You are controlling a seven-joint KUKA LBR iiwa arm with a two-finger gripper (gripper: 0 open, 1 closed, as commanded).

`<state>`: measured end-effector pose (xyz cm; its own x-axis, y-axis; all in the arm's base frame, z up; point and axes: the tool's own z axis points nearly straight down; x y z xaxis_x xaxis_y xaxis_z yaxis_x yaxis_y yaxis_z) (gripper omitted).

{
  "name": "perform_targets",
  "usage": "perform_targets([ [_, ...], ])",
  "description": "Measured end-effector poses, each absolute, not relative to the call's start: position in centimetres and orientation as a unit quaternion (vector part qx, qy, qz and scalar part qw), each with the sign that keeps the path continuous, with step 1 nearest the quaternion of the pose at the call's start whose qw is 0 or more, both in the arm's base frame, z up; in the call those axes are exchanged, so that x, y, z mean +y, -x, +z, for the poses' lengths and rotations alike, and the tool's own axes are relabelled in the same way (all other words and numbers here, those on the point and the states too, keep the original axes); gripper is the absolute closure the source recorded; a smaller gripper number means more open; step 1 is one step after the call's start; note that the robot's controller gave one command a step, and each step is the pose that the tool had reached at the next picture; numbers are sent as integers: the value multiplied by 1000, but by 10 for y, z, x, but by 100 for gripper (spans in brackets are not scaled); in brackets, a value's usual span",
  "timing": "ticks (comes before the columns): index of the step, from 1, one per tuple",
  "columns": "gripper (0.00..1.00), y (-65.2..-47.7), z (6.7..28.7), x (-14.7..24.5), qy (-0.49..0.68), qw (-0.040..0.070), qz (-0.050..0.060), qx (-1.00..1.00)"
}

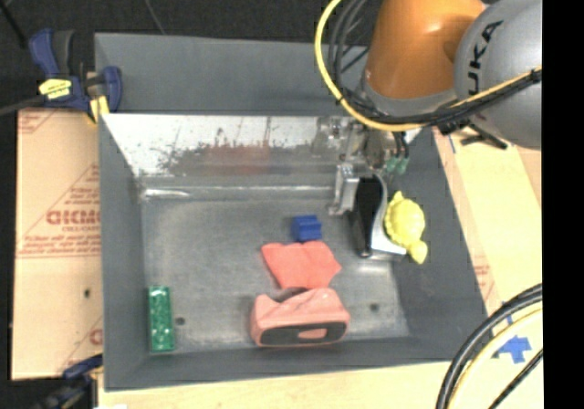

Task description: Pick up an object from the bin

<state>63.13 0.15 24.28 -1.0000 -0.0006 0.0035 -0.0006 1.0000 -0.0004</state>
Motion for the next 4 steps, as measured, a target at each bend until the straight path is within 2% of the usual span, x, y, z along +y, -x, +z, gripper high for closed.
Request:
perform_targets([
  [2,0,-632,247,2,0,-3,0,-1000],
  [3,0,-619,207,-8,-39,1,-1,-999],
  [4,0,-588,198,8,-45,-8,1,-999],
])
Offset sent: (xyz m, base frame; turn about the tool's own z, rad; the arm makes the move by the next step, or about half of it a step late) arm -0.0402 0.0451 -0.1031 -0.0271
